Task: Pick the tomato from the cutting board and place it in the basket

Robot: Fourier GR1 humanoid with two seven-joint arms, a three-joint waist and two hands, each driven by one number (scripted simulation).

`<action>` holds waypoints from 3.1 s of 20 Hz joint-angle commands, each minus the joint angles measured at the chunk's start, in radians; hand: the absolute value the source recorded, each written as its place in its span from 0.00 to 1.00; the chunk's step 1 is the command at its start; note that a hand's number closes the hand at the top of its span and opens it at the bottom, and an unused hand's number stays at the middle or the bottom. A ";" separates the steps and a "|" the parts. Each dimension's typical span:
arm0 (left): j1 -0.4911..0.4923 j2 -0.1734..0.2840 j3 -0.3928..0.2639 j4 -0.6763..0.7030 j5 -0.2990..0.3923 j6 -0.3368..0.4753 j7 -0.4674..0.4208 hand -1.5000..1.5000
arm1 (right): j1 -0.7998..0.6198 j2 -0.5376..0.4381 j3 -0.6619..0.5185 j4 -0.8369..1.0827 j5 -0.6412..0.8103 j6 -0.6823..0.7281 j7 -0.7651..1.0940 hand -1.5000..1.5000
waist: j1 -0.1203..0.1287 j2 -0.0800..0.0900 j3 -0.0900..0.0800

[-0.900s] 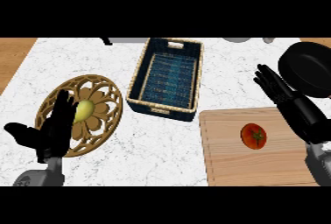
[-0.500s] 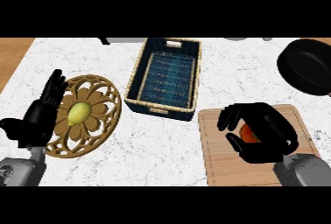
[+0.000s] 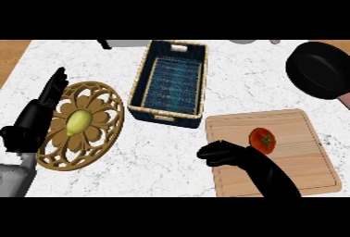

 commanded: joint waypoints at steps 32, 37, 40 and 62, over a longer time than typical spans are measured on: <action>-0.048 -0.086 0.040 -0.041 -0.105 -0.056 0.077 0.50 | -0.349 -0.481 -0.111 -0.005 0.501 0.679 0.511 0.00 | 0.037 0.014 0.001; 0.052 -0.061 0.099 -0.076 -0.086 -0.113 0.002 0.50 | -0.314 -0.483 -0.108 0.011 0.594 0.721 0.479 0.00 | 0.038 0.012 0.000; 0.015 -0.060 0.106 -0.005 -0.101 -0.141 -0.020 0.50 | -0.272 -0.432 -0.022 0.106 0.750 0.602 0.406 0.00 | 0.035 0.014 0.001; -0.038 -0.173 0.189 -0.013 -0.200 -0.205 0.049 0.50 | -0.245 -0.219 -0.107 0.387 1.114 0.440 0.119 0.00 | 0.029 0.012 0.000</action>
